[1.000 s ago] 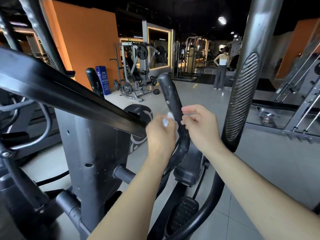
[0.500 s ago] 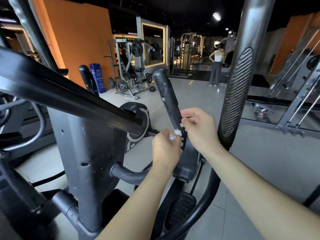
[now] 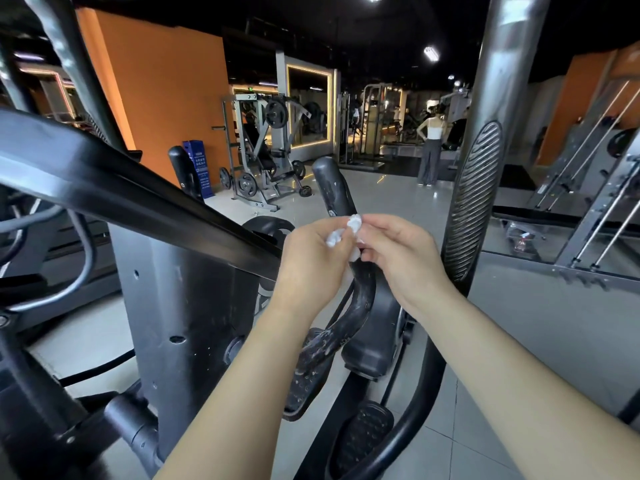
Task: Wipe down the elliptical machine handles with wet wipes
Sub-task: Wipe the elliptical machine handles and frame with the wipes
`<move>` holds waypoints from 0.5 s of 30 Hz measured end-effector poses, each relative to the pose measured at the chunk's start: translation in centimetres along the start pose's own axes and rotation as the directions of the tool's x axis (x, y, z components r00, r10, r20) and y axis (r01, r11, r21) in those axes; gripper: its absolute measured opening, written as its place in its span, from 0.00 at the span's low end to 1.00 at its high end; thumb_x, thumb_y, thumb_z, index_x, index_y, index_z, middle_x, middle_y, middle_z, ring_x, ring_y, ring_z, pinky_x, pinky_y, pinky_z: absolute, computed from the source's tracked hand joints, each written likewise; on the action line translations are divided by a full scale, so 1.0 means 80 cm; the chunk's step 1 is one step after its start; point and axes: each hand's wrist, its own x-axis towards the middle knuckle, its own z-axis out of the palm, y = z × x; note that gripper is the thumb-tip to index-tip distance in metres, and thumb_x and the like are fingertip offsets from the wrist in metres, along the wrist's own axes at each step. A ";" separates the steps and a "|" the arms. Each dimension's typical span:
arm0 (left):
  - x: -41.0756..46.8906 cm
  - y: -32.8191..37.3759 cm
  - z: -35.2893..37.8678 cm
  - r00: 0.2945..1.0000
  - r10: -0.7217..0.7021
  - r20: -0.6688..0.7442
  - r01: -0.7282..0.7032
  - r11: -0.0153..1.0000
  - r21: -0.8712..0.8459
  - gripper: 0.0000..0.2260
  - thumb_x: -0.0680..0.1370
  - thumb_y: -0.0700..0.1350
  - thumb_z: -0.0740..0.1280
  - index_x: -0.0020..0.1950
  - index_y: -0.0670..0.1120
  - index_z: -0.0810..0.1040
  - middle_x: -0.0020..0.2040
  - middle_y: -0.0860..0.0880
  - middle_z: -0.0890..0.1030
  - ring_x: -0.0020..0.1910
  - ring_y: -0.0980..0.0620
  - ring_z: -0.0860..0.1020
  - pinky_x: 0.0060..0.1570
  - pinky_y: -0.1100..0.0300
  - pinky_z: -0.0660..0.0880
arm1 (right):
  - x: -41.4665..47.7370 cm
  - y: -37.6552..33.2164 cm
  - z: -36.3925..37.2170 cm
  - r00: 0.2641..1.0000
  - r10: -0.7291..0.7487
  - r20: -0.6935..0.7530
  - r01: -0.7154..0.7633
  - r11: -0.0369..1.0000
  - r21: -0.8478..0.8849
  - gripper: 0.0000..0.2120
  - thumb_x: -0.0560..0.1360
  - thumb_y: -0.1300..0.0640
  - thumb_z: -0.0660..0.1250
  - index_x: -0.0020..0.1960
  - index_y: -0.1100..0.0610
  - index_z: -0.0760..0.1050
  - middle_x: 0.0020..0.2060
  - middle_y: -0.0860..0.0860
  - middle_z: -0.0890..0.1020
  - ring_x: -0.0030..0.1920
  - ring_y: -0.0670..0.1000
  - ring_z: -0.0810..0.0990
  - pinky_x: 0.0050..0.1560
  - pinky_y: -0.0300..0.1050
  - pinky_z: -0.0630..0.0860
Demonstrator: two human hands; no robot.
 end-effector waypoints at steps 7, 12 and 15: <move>0.017 0.010 -0.017 0.978 0.002 -0.210 0.028 0.990 0.139 0.18 0.81 0.48 0.69 0.72 0.50 0.78 0.59 0.49 0.85 0.55 0.56 0.81 0.58 0.58 0.77 | 0.031 -0.056 0.028 0.905 -0.388 -0.173 0.308 0.880 -0.361 0.07 0.76 0.63 0.72 0.48 0.52 0.84 0.45 0.46 0.86 0.46 0.39 0.84 0.50 0.32 0.78; 0.033 0.005 -0.005 0.969 0.020 -0.245 0.021 0.986 0.164 0.20 0.82 0.46 0.68 0.74 0.47 0.75 0.60 0.52 0.84 0.41 0.78 0.75 0.48 0.78 0.72 | 0.060 -0.050 0.053 0.830 -0.554 0.062 0.484 0.661 -0.574 0.03 0.75 0.61 0.75 0.46 0.54 0.85 0.48 0.49 0.80 0.46 0.41 0.79 0.47 0.31 0.74; 0.031 -0.011 -0.001 0.972 -0.017 -0.236 0.034 0.997 0.066 0.15 0.82 0.44 0.67 0.68 0.50 0.81 0.43 0.60 0.86 0.37 0.68 0.79 0.44 0.66 0.79 | 0.048 -0.027 0.040 0.836 -0.544 0.076 0.470 0.637 -0.611 0.02 0.75 0.61 0.75 0.44 0.55 0.85 0.45 0.47 0.79 0.46 0.40 0.77 0.46 0.28 0.70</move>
